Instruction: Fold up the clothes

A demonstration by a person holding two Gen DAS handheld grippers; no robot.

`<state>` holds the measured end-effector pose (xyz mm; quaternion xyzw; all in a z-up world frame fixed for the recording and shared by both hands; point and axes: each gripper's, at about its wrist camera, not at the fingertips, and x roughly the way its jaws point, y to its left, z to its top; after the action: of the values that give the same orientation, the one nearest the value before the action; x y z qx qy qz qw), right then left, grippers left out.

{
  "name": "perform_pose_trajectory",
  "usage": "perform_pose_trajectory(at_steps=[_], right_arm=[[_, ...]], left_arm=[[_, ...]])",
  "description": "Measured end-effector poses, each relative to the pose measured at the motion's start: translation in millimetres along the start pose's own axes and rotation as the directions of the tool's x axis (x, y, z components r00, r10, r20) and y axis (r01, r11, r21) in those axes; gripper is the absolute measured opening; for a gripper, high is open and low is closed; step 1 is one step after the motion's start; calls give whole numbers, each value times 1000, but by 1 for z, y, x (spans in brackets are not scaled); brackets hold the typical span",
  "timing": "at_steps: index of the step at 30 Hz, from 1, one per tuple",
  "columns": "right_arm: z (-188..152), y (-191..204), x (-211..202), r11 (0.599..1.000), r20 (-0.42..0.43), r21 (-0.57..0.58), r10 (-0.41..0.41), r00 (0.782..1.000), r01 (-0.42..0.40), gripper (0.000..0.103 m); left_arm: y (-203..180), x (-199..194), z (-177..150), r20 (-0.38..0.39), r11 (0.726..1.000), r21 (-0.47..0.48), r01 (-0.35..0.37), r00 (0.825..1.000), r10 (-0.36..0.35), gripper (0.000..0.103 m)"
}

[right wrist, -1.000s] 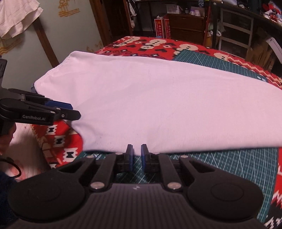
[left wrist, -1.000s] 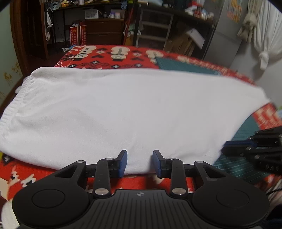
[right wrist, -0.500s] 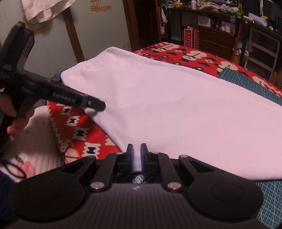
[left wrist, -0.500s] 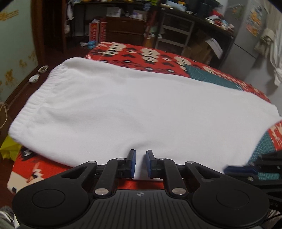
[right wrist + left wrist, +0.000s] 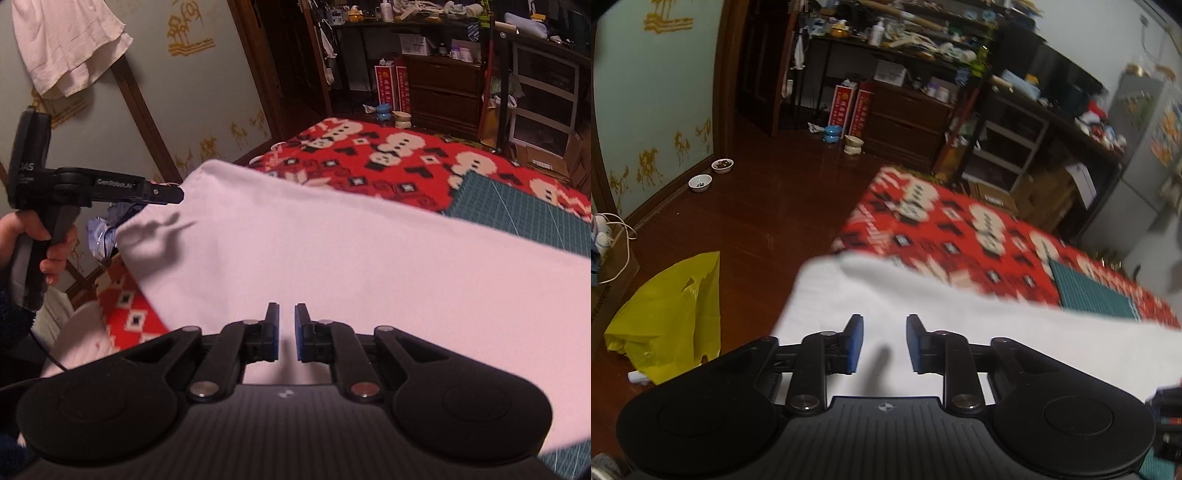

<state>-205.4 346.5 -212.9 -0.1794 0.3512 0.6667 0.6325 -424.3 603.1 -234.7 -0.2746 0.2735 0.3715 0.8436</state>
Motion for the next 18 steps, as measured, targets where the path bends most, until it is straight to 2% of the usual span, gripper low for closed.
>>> perform_pose_trajectory(at_steps=[3, 6, 7, 9, 11, 12, 14, 16, 18], right_arm=[[23, 6, 27, 1000, 2, -5, -2, 1000, 2, 9], [45, 13, 54, 1000, 2, -4, 11, 1000, -11, 9], [52, 16, 63, 1000, 2, -6, 18, 1000, -18, 9], [67, 22, 81, 999, -1, -23, 26, 1000, -26, 9], [79, 30, 98, 999, -12, -44, 27, 1000, -28, 9], [85, 33, 107, 998, -17, -49, 32, 999, -33, 9], [98, 37, 124, 998, -22, -50, 44, 999, -45, 9], [110, 40, 139, 997, -19, -42, 59, 998, -60, 10], [122, 43, 153, 997, -15, -37, 63, 998, -64, 10]], left_arm=[[14, 26, 15, -26, 999, -35, 28, 999, -29, 18], [21, 51, 14, -87, 1000, 5, -3, 996, 4, 15], [23, 57, 12, -98, 1000, 15, -3, 995, 5, 11], [28, 56, 8, -87, 1000, 15, 16, 996, -14, 9], [36, 46, 11, -73, 998, -27, 63, 995, -65, 10], [41, 40, 13, -61, 994, -52, 94, 993, -97, 15], [53, 27, 19, -13, 986, -90, 139, 990, -140, 50], [68, 22, 25, 26, 983, -122, 137, 990, -135, 57], [87, 30, 30, 15, 974, -177, 143, 990, -142, 59]])
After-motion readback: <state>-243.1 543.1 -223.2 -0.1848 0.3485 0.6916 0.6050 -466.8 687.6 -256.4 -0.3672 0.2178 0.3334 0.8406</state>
